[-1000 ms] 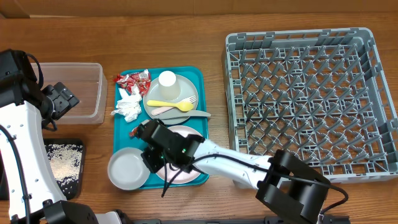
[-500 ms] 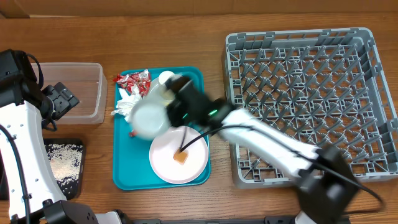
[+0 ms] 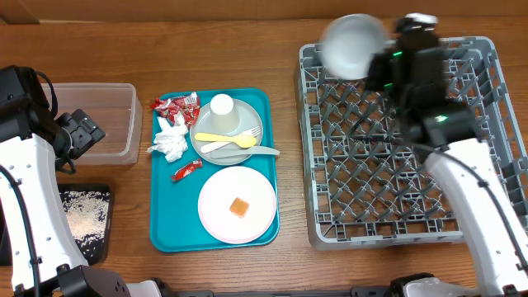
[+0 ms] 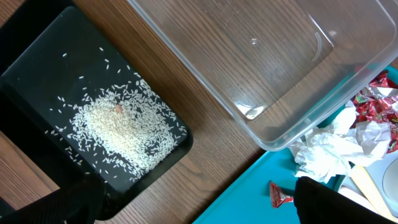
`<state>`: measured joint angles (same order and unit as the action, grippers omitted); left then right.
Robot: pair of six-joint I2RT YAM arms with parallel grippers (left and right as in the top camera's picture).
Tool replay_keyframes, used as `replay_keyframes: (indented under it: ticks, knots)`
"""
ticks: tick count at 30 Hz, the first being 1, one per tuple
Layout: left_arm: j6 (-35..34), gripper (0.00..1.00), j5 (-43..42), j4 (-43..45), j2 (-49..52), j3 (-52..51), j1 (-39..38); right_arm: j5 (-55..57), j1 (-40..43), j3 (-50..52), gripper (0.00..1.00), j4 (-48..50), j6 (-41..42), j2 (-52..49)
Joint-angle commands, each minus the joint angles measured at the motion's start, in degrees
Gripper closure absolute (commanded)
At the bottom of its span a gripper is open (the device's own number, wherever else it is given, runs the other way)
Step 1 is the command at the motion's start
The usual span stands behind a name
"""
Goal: Sort waste into correct bins and load items into the dishwasher rack
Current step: 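Lift the bowl with the right gripper and carry it over the rack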
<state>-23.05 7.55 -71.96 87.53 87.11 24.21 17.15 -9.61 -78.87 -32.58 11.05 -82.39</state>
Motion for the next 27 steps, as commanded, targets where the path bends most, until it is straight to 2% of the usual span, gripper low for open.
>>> replay_keyframes:
  ticks: [1, 8, 13, 16, 27]
  knots:
    - [-1.0, 0.00, -0.1, 0.3, 0.3, 1.1, -0.2, 10.1, 3.9, -1.4, 0.96, 1.3, -4.8, -1.0]
    - [-1.0, 0.00, -0.1, 0.5, 0.3, 1.1, -0.2, 24.2, 8.7, -1.3, 0.96, 8.1, -16.9, -7.5]
    - [-1.0, 0.00, -0.1, 0.5, 0.3, 1.1, -0.2, 36.7, 8.5, -1.3, 0.96, 17.8, -32.2, -12.6]
    - [-1.0, 0.00, -0.1, 0.5, 0.3, 1.1, -0.2, 38.9, 8.5, -1.3, 0.96, 22.0, -38.5, -14.4]
    - [-1.0, 0.00, -0.1, 0.7, 0.3, 1.1, -0.2, 39.2, 6.4, 3.6, 0.96, 21.8, -37.7, -16.7]
